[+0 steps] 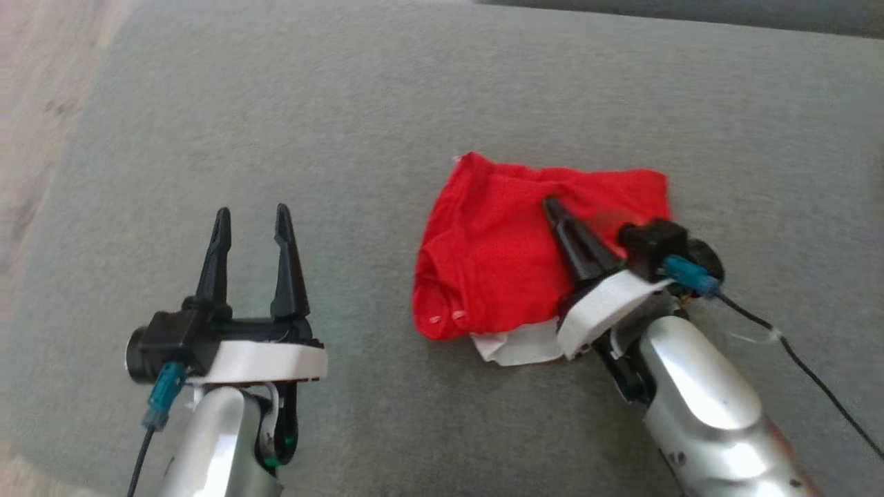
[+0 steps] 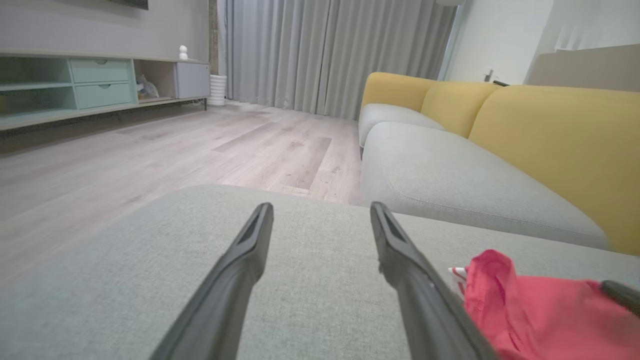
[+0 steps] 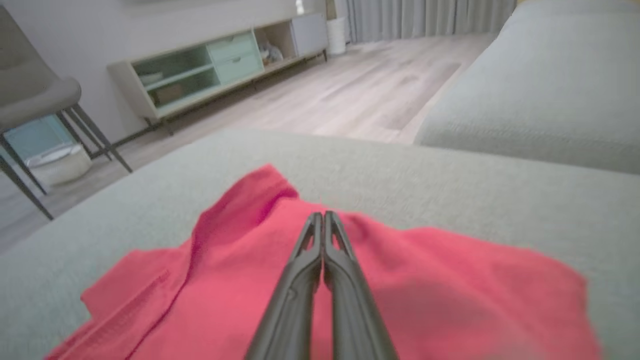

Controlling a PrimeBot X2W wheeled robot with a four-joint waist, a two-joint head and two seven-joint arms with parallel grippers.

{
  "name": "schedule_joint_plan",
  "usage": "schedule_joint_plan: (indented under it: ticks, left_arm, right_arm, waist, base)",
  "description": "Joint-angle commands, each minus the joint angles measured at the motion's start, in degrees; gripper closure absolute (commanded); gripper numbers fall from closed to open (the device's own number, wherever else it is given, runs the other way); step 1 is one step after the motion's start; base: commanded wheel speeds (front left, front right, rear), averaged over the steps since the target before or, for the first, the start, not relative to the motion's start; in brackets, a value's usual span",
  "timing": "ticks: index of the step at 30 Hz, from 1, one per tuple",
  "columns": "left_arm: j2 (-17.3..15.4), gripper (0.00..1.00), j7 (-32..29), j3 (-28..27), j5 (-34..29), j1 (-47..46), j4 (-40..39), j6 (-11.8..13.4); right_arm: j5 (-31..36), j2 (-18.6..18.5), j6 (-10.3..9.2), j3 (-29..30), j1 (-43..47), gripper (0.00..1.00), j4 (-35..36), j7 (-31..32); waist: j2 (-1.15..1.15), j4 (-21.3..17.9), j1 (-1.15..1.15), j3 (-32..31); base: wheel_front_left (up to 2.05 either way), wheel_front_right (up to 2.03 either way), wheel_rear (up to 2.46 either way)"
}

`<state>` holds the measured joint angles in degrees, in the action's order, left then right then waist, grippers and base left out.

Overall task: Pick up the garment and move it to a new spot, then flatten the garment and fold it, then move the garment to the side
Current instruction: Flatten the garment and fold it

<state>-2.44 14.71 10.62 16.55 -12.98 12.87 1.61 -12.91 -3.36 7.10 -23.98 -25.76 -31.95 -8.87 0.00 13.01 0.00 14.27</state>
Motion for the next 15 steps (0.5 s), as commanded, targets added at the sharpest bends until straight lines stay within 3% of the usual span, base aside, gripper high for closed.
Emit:
schedule_joint_plan:
  ticks: [1,7,15]
  left_arm:
    - [-0.4,0.0,0.3,-1.5,0.4,-2.1,-1.6,0.4]
    - [-0.4,0.0,0.3,-0.9,0.9,-2.8,-1.4,0.6]
    - [-0.4,0.0,0.3,-0.9,1.5,-2.8,-1.6,1.1]
  right_arm:
    - [-0.6,0.5,0.39,-1.6,-1.8,1.0,0.8,0.3]
    - [-4.6,0.5,0.39,-11.5,-6.4,1.0,-6.5,2.0]
    - [-11.8,0.5,0.39,-22.8,-8.5,1.0,-5.9,-0.3]
  waist:
    - [0.0,2.0,0.0,1.1]
    - [0.0,4.2,0.0,2.0]
    - [0.0,4.3,0.0,2.0]
  base:
    - [0.0,0.0,0.0]
    - [0.0,0.0,0.0]
    - [0.0,0.0,0.0]
